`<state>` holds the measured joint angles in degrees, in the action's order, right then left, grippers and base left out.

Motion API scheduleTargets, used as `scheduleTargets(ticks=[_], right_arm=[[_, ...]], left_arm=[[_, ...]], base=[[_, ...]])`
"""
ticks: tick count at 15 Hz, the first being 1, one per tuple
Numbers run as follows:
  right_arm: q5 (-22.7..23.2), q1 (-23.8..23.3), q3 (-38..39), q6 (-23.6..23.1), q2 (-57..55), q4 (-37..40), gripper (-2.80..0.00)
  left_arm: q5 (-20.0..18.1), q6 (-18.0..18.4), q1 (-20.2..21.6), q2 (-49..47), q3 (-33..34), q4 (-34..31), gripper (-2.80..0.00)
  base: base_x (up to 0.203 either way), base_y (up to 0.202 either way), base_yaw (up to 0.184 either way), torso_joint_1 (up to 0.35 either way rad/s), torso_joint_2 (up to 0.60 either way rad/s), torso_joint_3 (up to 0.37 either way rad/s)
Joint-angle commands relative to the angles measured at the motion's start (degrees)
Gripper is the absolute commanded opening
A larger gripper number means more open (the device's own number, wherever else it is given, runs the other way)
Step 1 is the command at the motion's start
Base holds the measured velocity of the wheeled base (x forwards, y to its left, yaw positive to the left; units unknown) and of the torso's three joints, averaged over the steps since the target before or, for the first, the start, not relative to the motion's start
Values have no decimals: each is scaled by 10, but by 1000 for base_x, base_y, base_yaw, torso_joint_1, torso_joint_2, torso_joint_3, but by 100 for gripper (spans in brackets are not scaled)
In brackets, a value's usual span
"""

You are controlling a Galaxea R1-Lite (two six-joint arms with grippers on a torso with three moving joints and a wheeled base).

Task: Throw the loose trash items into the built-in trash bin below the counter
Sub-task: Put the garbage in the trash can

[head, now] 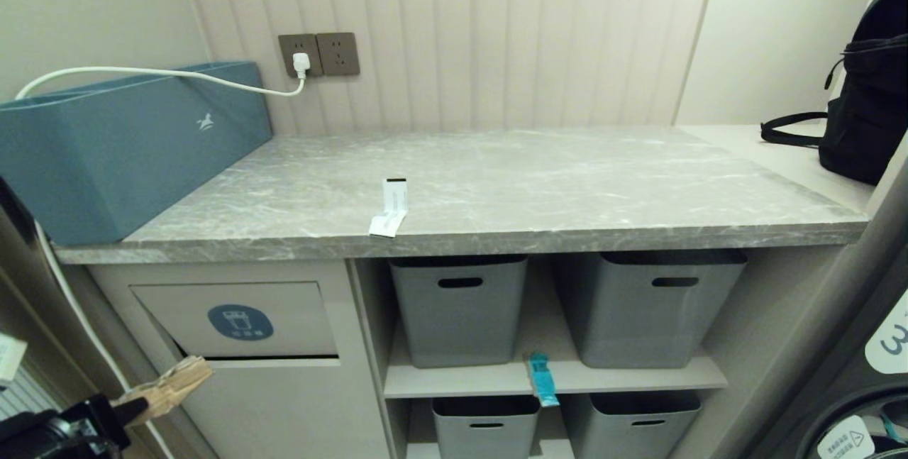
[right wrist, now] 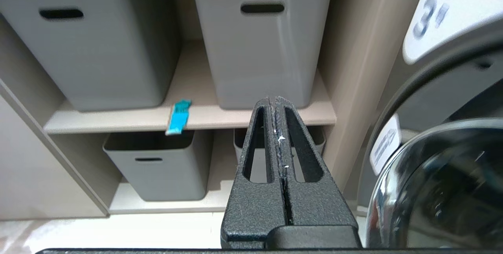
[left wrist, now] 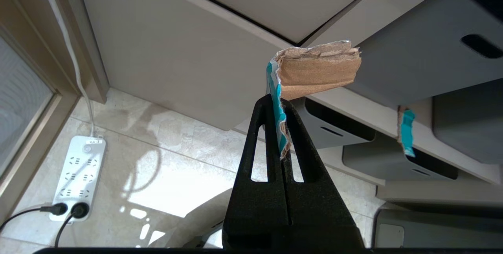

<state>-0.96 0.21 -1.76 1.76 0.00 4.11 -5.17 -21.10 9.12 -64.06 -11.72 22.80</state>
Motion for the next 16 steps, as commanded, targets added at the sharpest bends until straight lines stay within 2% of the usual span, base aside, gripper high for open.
scheduleTargets(ticks=[1,5,9,12,14,16], right_arm=[[0,0,0,0,-1,0,-280],[0,0,0,0,-1,0,-280],[0,0,0,0,0,0,-280],[0,0,0,0,0,0,-280],[0,0,0,0,0,0,-280],[0,0,0,0,0,0,-280]], left_arm=[[0,-2,0,-3,0,1,-280],[0,-2,0,-12,-2,5,-280],[0,-1,0,-44,-5,63,-280],[0,0,1,-113,-14,151,-280],[-6,-2,-2,-174,-14,231,-280],[-17,0,-4,-255,-15,338,-280]], base=[[0,0,0,-189,482,286],[0,0,0,-177,471,288],[0,0,0,-148,456,300],[0,0,0,-63,208,142],[0,0,0,-14,54,35],[0,0,0,0,0,0]])
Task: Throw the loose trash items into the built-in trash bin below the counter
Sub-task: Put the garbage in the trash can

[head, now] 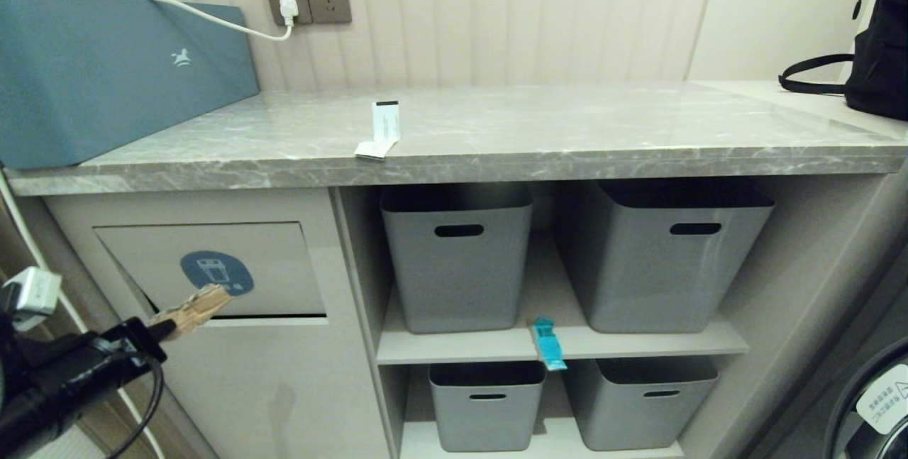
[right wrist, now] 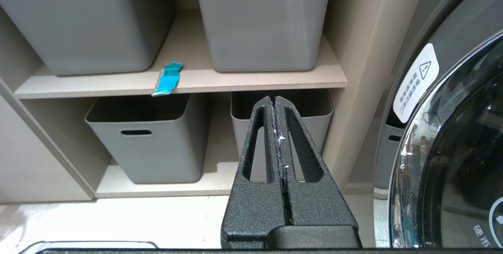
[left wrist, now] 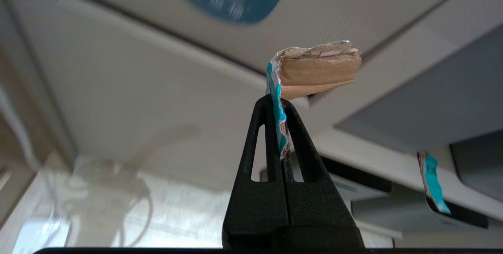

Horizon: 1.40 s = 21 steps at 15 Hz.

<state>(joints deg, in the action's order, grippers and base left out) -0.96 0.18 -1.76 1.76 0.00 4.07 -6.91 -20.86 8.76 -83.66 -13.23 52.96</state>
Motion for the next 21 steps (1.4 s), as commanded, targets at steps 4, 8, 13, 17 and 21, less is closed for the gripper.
scheduleTargets(ticks=[4,8,13,17,21], right_arm=[[0,1,0,0,-1,1,-280],[0,1,0,0,0,1,-280],[0,1,0,0,0,1,-280],[0,1,0,0,0,1,-280],[0,0,0,0,-1,1,-280]], left_arm=[[-6,21,-1,-232,-2,228,-280],[-6,32,4,-376,-14,337,-280],[-4,74,13,-453,-152,347,-280],[-4,102,12,-486,-187,347,-280],[-4,102,10,-494,-222,347,-280]], base=[[0,0,0,0,0,0],[0,0,0,0,0,0],[0,0,0,0,0,0],[0,0,0,0,0,0],[0,0,0,0,0,0]])
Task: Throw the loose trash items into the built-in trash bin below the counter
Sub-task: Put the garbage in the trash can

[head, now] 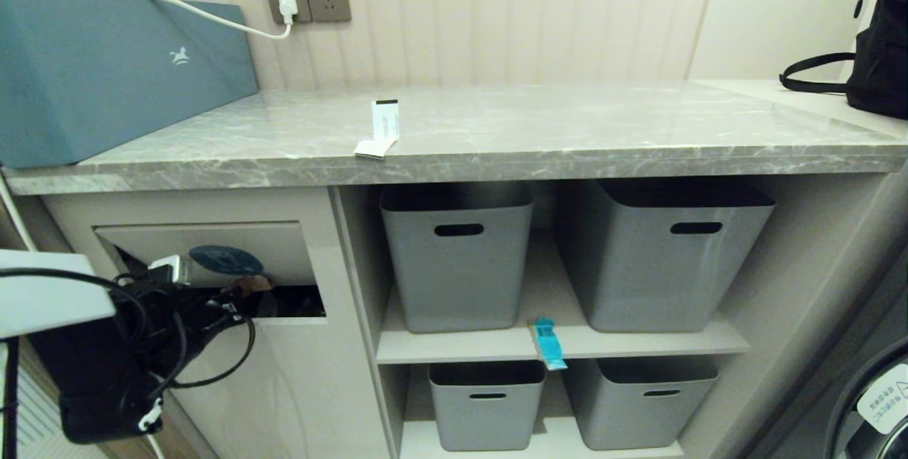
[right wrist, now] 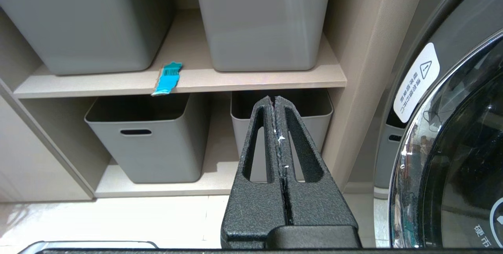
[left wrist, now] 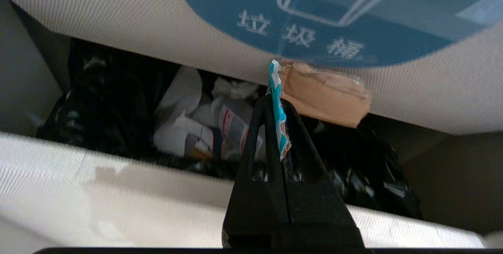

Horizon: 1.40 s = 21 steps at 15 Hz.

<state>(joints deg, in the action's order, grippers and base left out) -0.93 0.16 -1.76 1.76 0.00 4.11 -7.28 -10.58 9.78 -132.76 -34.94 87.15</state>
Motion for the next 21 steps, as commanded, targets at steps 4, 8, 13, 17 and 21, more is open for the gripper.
scheduleTargets(ticks=[4,8,13,17,21], right_arm=[[0,1,0,0,0,0,-280],[0,0,0,0,0,0,-280],[0,0,0,0,0,0,-280],[0,1,0,0,0,0,-280],[0,0,0,0,0,0,-280]], left_arm=[[0,-1,-3,-4,-14,5,-280],[0,-1,-7,-4,-15,5,0],[0,-3,-7,1,-16,5,0],[0,-3,-7,31,33,5,0],[-1,-6,0,154,161,5,0]], base=[[0,0,0,0,0,0],[0,0,0,0,0,0],[0,0,0,0,0,0],[0,0,0,0,0,0],[0,0,0,0,0,0]])
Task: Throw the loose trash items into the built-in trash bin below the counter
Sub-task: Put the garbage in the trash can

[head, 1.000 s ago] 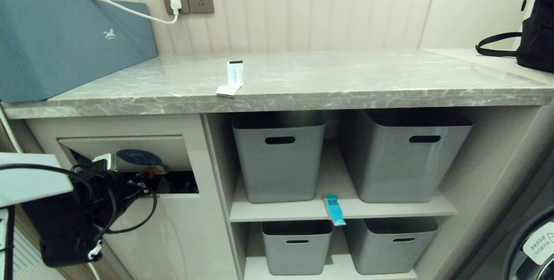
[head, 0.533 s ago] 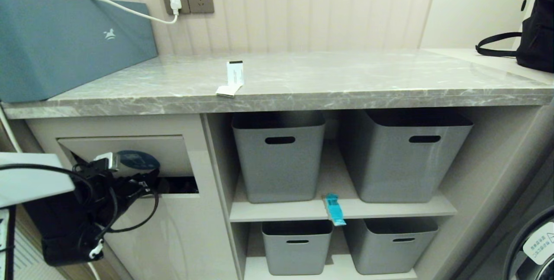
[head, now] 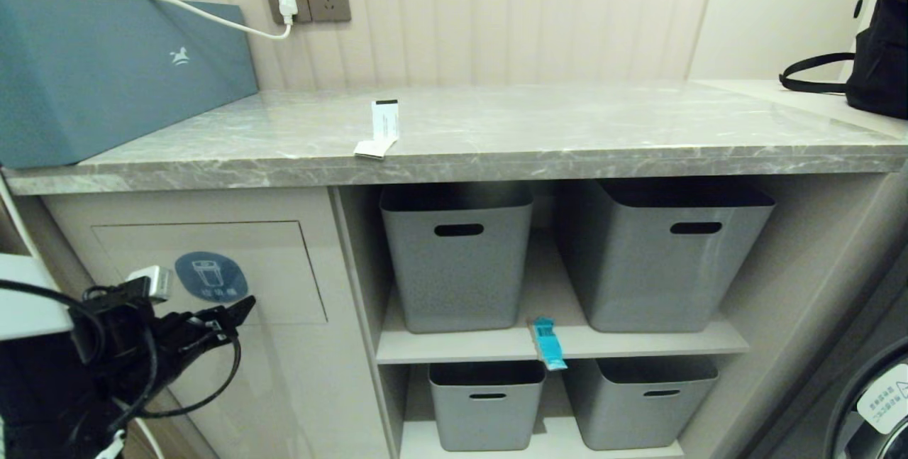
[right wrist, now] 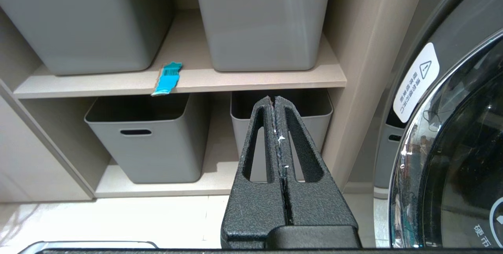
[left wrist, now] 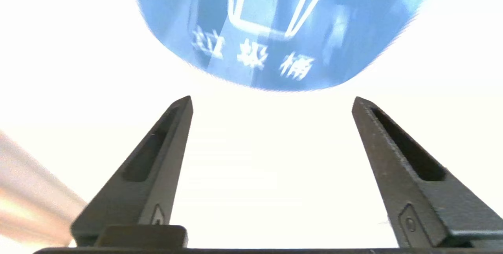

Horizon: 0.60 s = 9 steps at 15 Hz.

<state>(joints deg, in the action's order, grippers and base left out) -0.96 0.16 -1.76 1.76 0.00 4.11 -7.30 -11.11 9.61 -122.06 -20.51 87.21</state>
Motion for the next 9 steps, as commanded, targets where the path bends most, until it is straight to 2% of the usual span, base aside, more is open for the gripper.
scheduleTargets(ticks=[1,2,5,7,9], right_arm=[[0,0,0,0,0,0,-280],[0,0,0,0,0,0,-280],[0,0,0,0,0,0,-280],[0,0,0,0,0,0,-280],[0,0,0,0,0,0,-280]], left_arm=[[-1,-2,6,83,38,5,0],[-1,-3,9,119,64,5,-280],[-4,-16,12,241,150,5,-280],[-5,-36,19,349,179,5,-280],[-33,-52,43,468,191,5,-280]], base=[[0,0,0,0,0,0],[0,0,0,0,0,0],[0,0,0,0,0,0],[0,0,0,0,0,0],[0,0,0,0,0,0]])
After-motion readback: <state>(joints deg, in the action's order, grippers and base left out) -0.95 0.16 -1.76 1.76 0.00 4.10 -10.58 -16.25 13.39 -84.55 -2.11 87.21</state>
